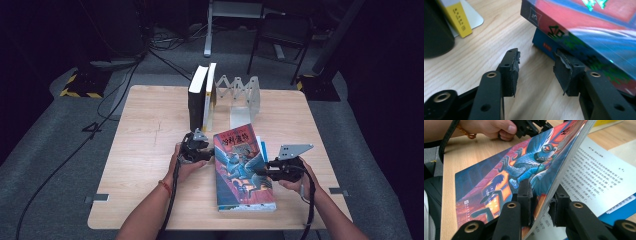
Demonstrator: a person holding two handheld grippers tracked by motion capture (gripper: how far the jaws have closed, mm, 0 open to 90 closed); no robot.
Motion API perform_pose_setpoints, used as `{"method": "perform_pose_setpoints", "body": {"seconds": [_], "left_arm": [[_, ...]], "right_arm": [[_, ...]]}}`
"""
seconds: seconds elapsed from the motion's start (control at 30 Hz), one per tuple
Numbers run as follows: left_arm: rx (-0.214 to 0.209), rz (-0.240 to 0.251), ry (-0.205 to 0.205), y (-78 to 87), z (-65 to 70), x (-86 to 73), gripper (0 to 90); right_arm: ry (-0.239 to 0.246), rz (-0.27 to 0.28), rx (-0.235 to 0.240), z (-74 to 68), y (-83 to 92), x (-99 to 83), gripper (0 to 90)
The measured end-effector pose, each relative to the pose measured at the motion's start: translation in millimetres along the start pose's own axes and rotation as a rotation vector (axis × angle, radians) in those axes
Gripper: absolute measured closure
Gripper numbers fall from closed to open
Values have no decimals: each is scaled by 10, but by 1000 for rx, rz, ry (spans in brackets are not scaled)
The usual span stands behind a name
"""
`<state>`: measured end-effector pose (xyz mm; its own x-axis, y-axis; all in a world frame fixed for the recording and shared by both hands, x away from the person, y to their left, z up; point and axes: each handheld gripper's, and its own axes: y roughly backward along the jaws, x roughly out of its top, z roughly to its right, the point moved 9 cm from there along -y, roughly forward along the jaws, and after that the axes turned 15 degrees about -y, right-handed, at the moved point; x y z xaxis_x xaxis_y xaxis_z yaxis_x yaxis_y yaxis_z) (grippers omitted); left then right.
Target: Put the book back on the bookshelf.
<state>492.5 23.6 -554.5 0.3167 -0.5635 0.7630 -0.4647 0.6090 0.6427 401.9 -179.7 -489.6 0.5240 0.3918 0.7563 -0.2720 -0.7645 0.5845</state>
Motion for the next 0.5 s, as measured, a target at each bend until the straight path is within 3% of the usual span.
{"method": "perform_pose_setpoints", "body": {"seconds": [0.13,0.17,0.27,0.5], "left_arm": [[0,54,9,50,-52,129,638],[-7,79,12,85,-71,186,652],[6,124,-13,248,-133,366,674],[31,171,-67,537,-177,702,720]], "right_arm": [[34,39,7,-34,45,23,737],[51,75,12,-61,79,62,745],[76,108,-12,-74,107,117,757],[127,184,-67,-53,187,262,790]]}}
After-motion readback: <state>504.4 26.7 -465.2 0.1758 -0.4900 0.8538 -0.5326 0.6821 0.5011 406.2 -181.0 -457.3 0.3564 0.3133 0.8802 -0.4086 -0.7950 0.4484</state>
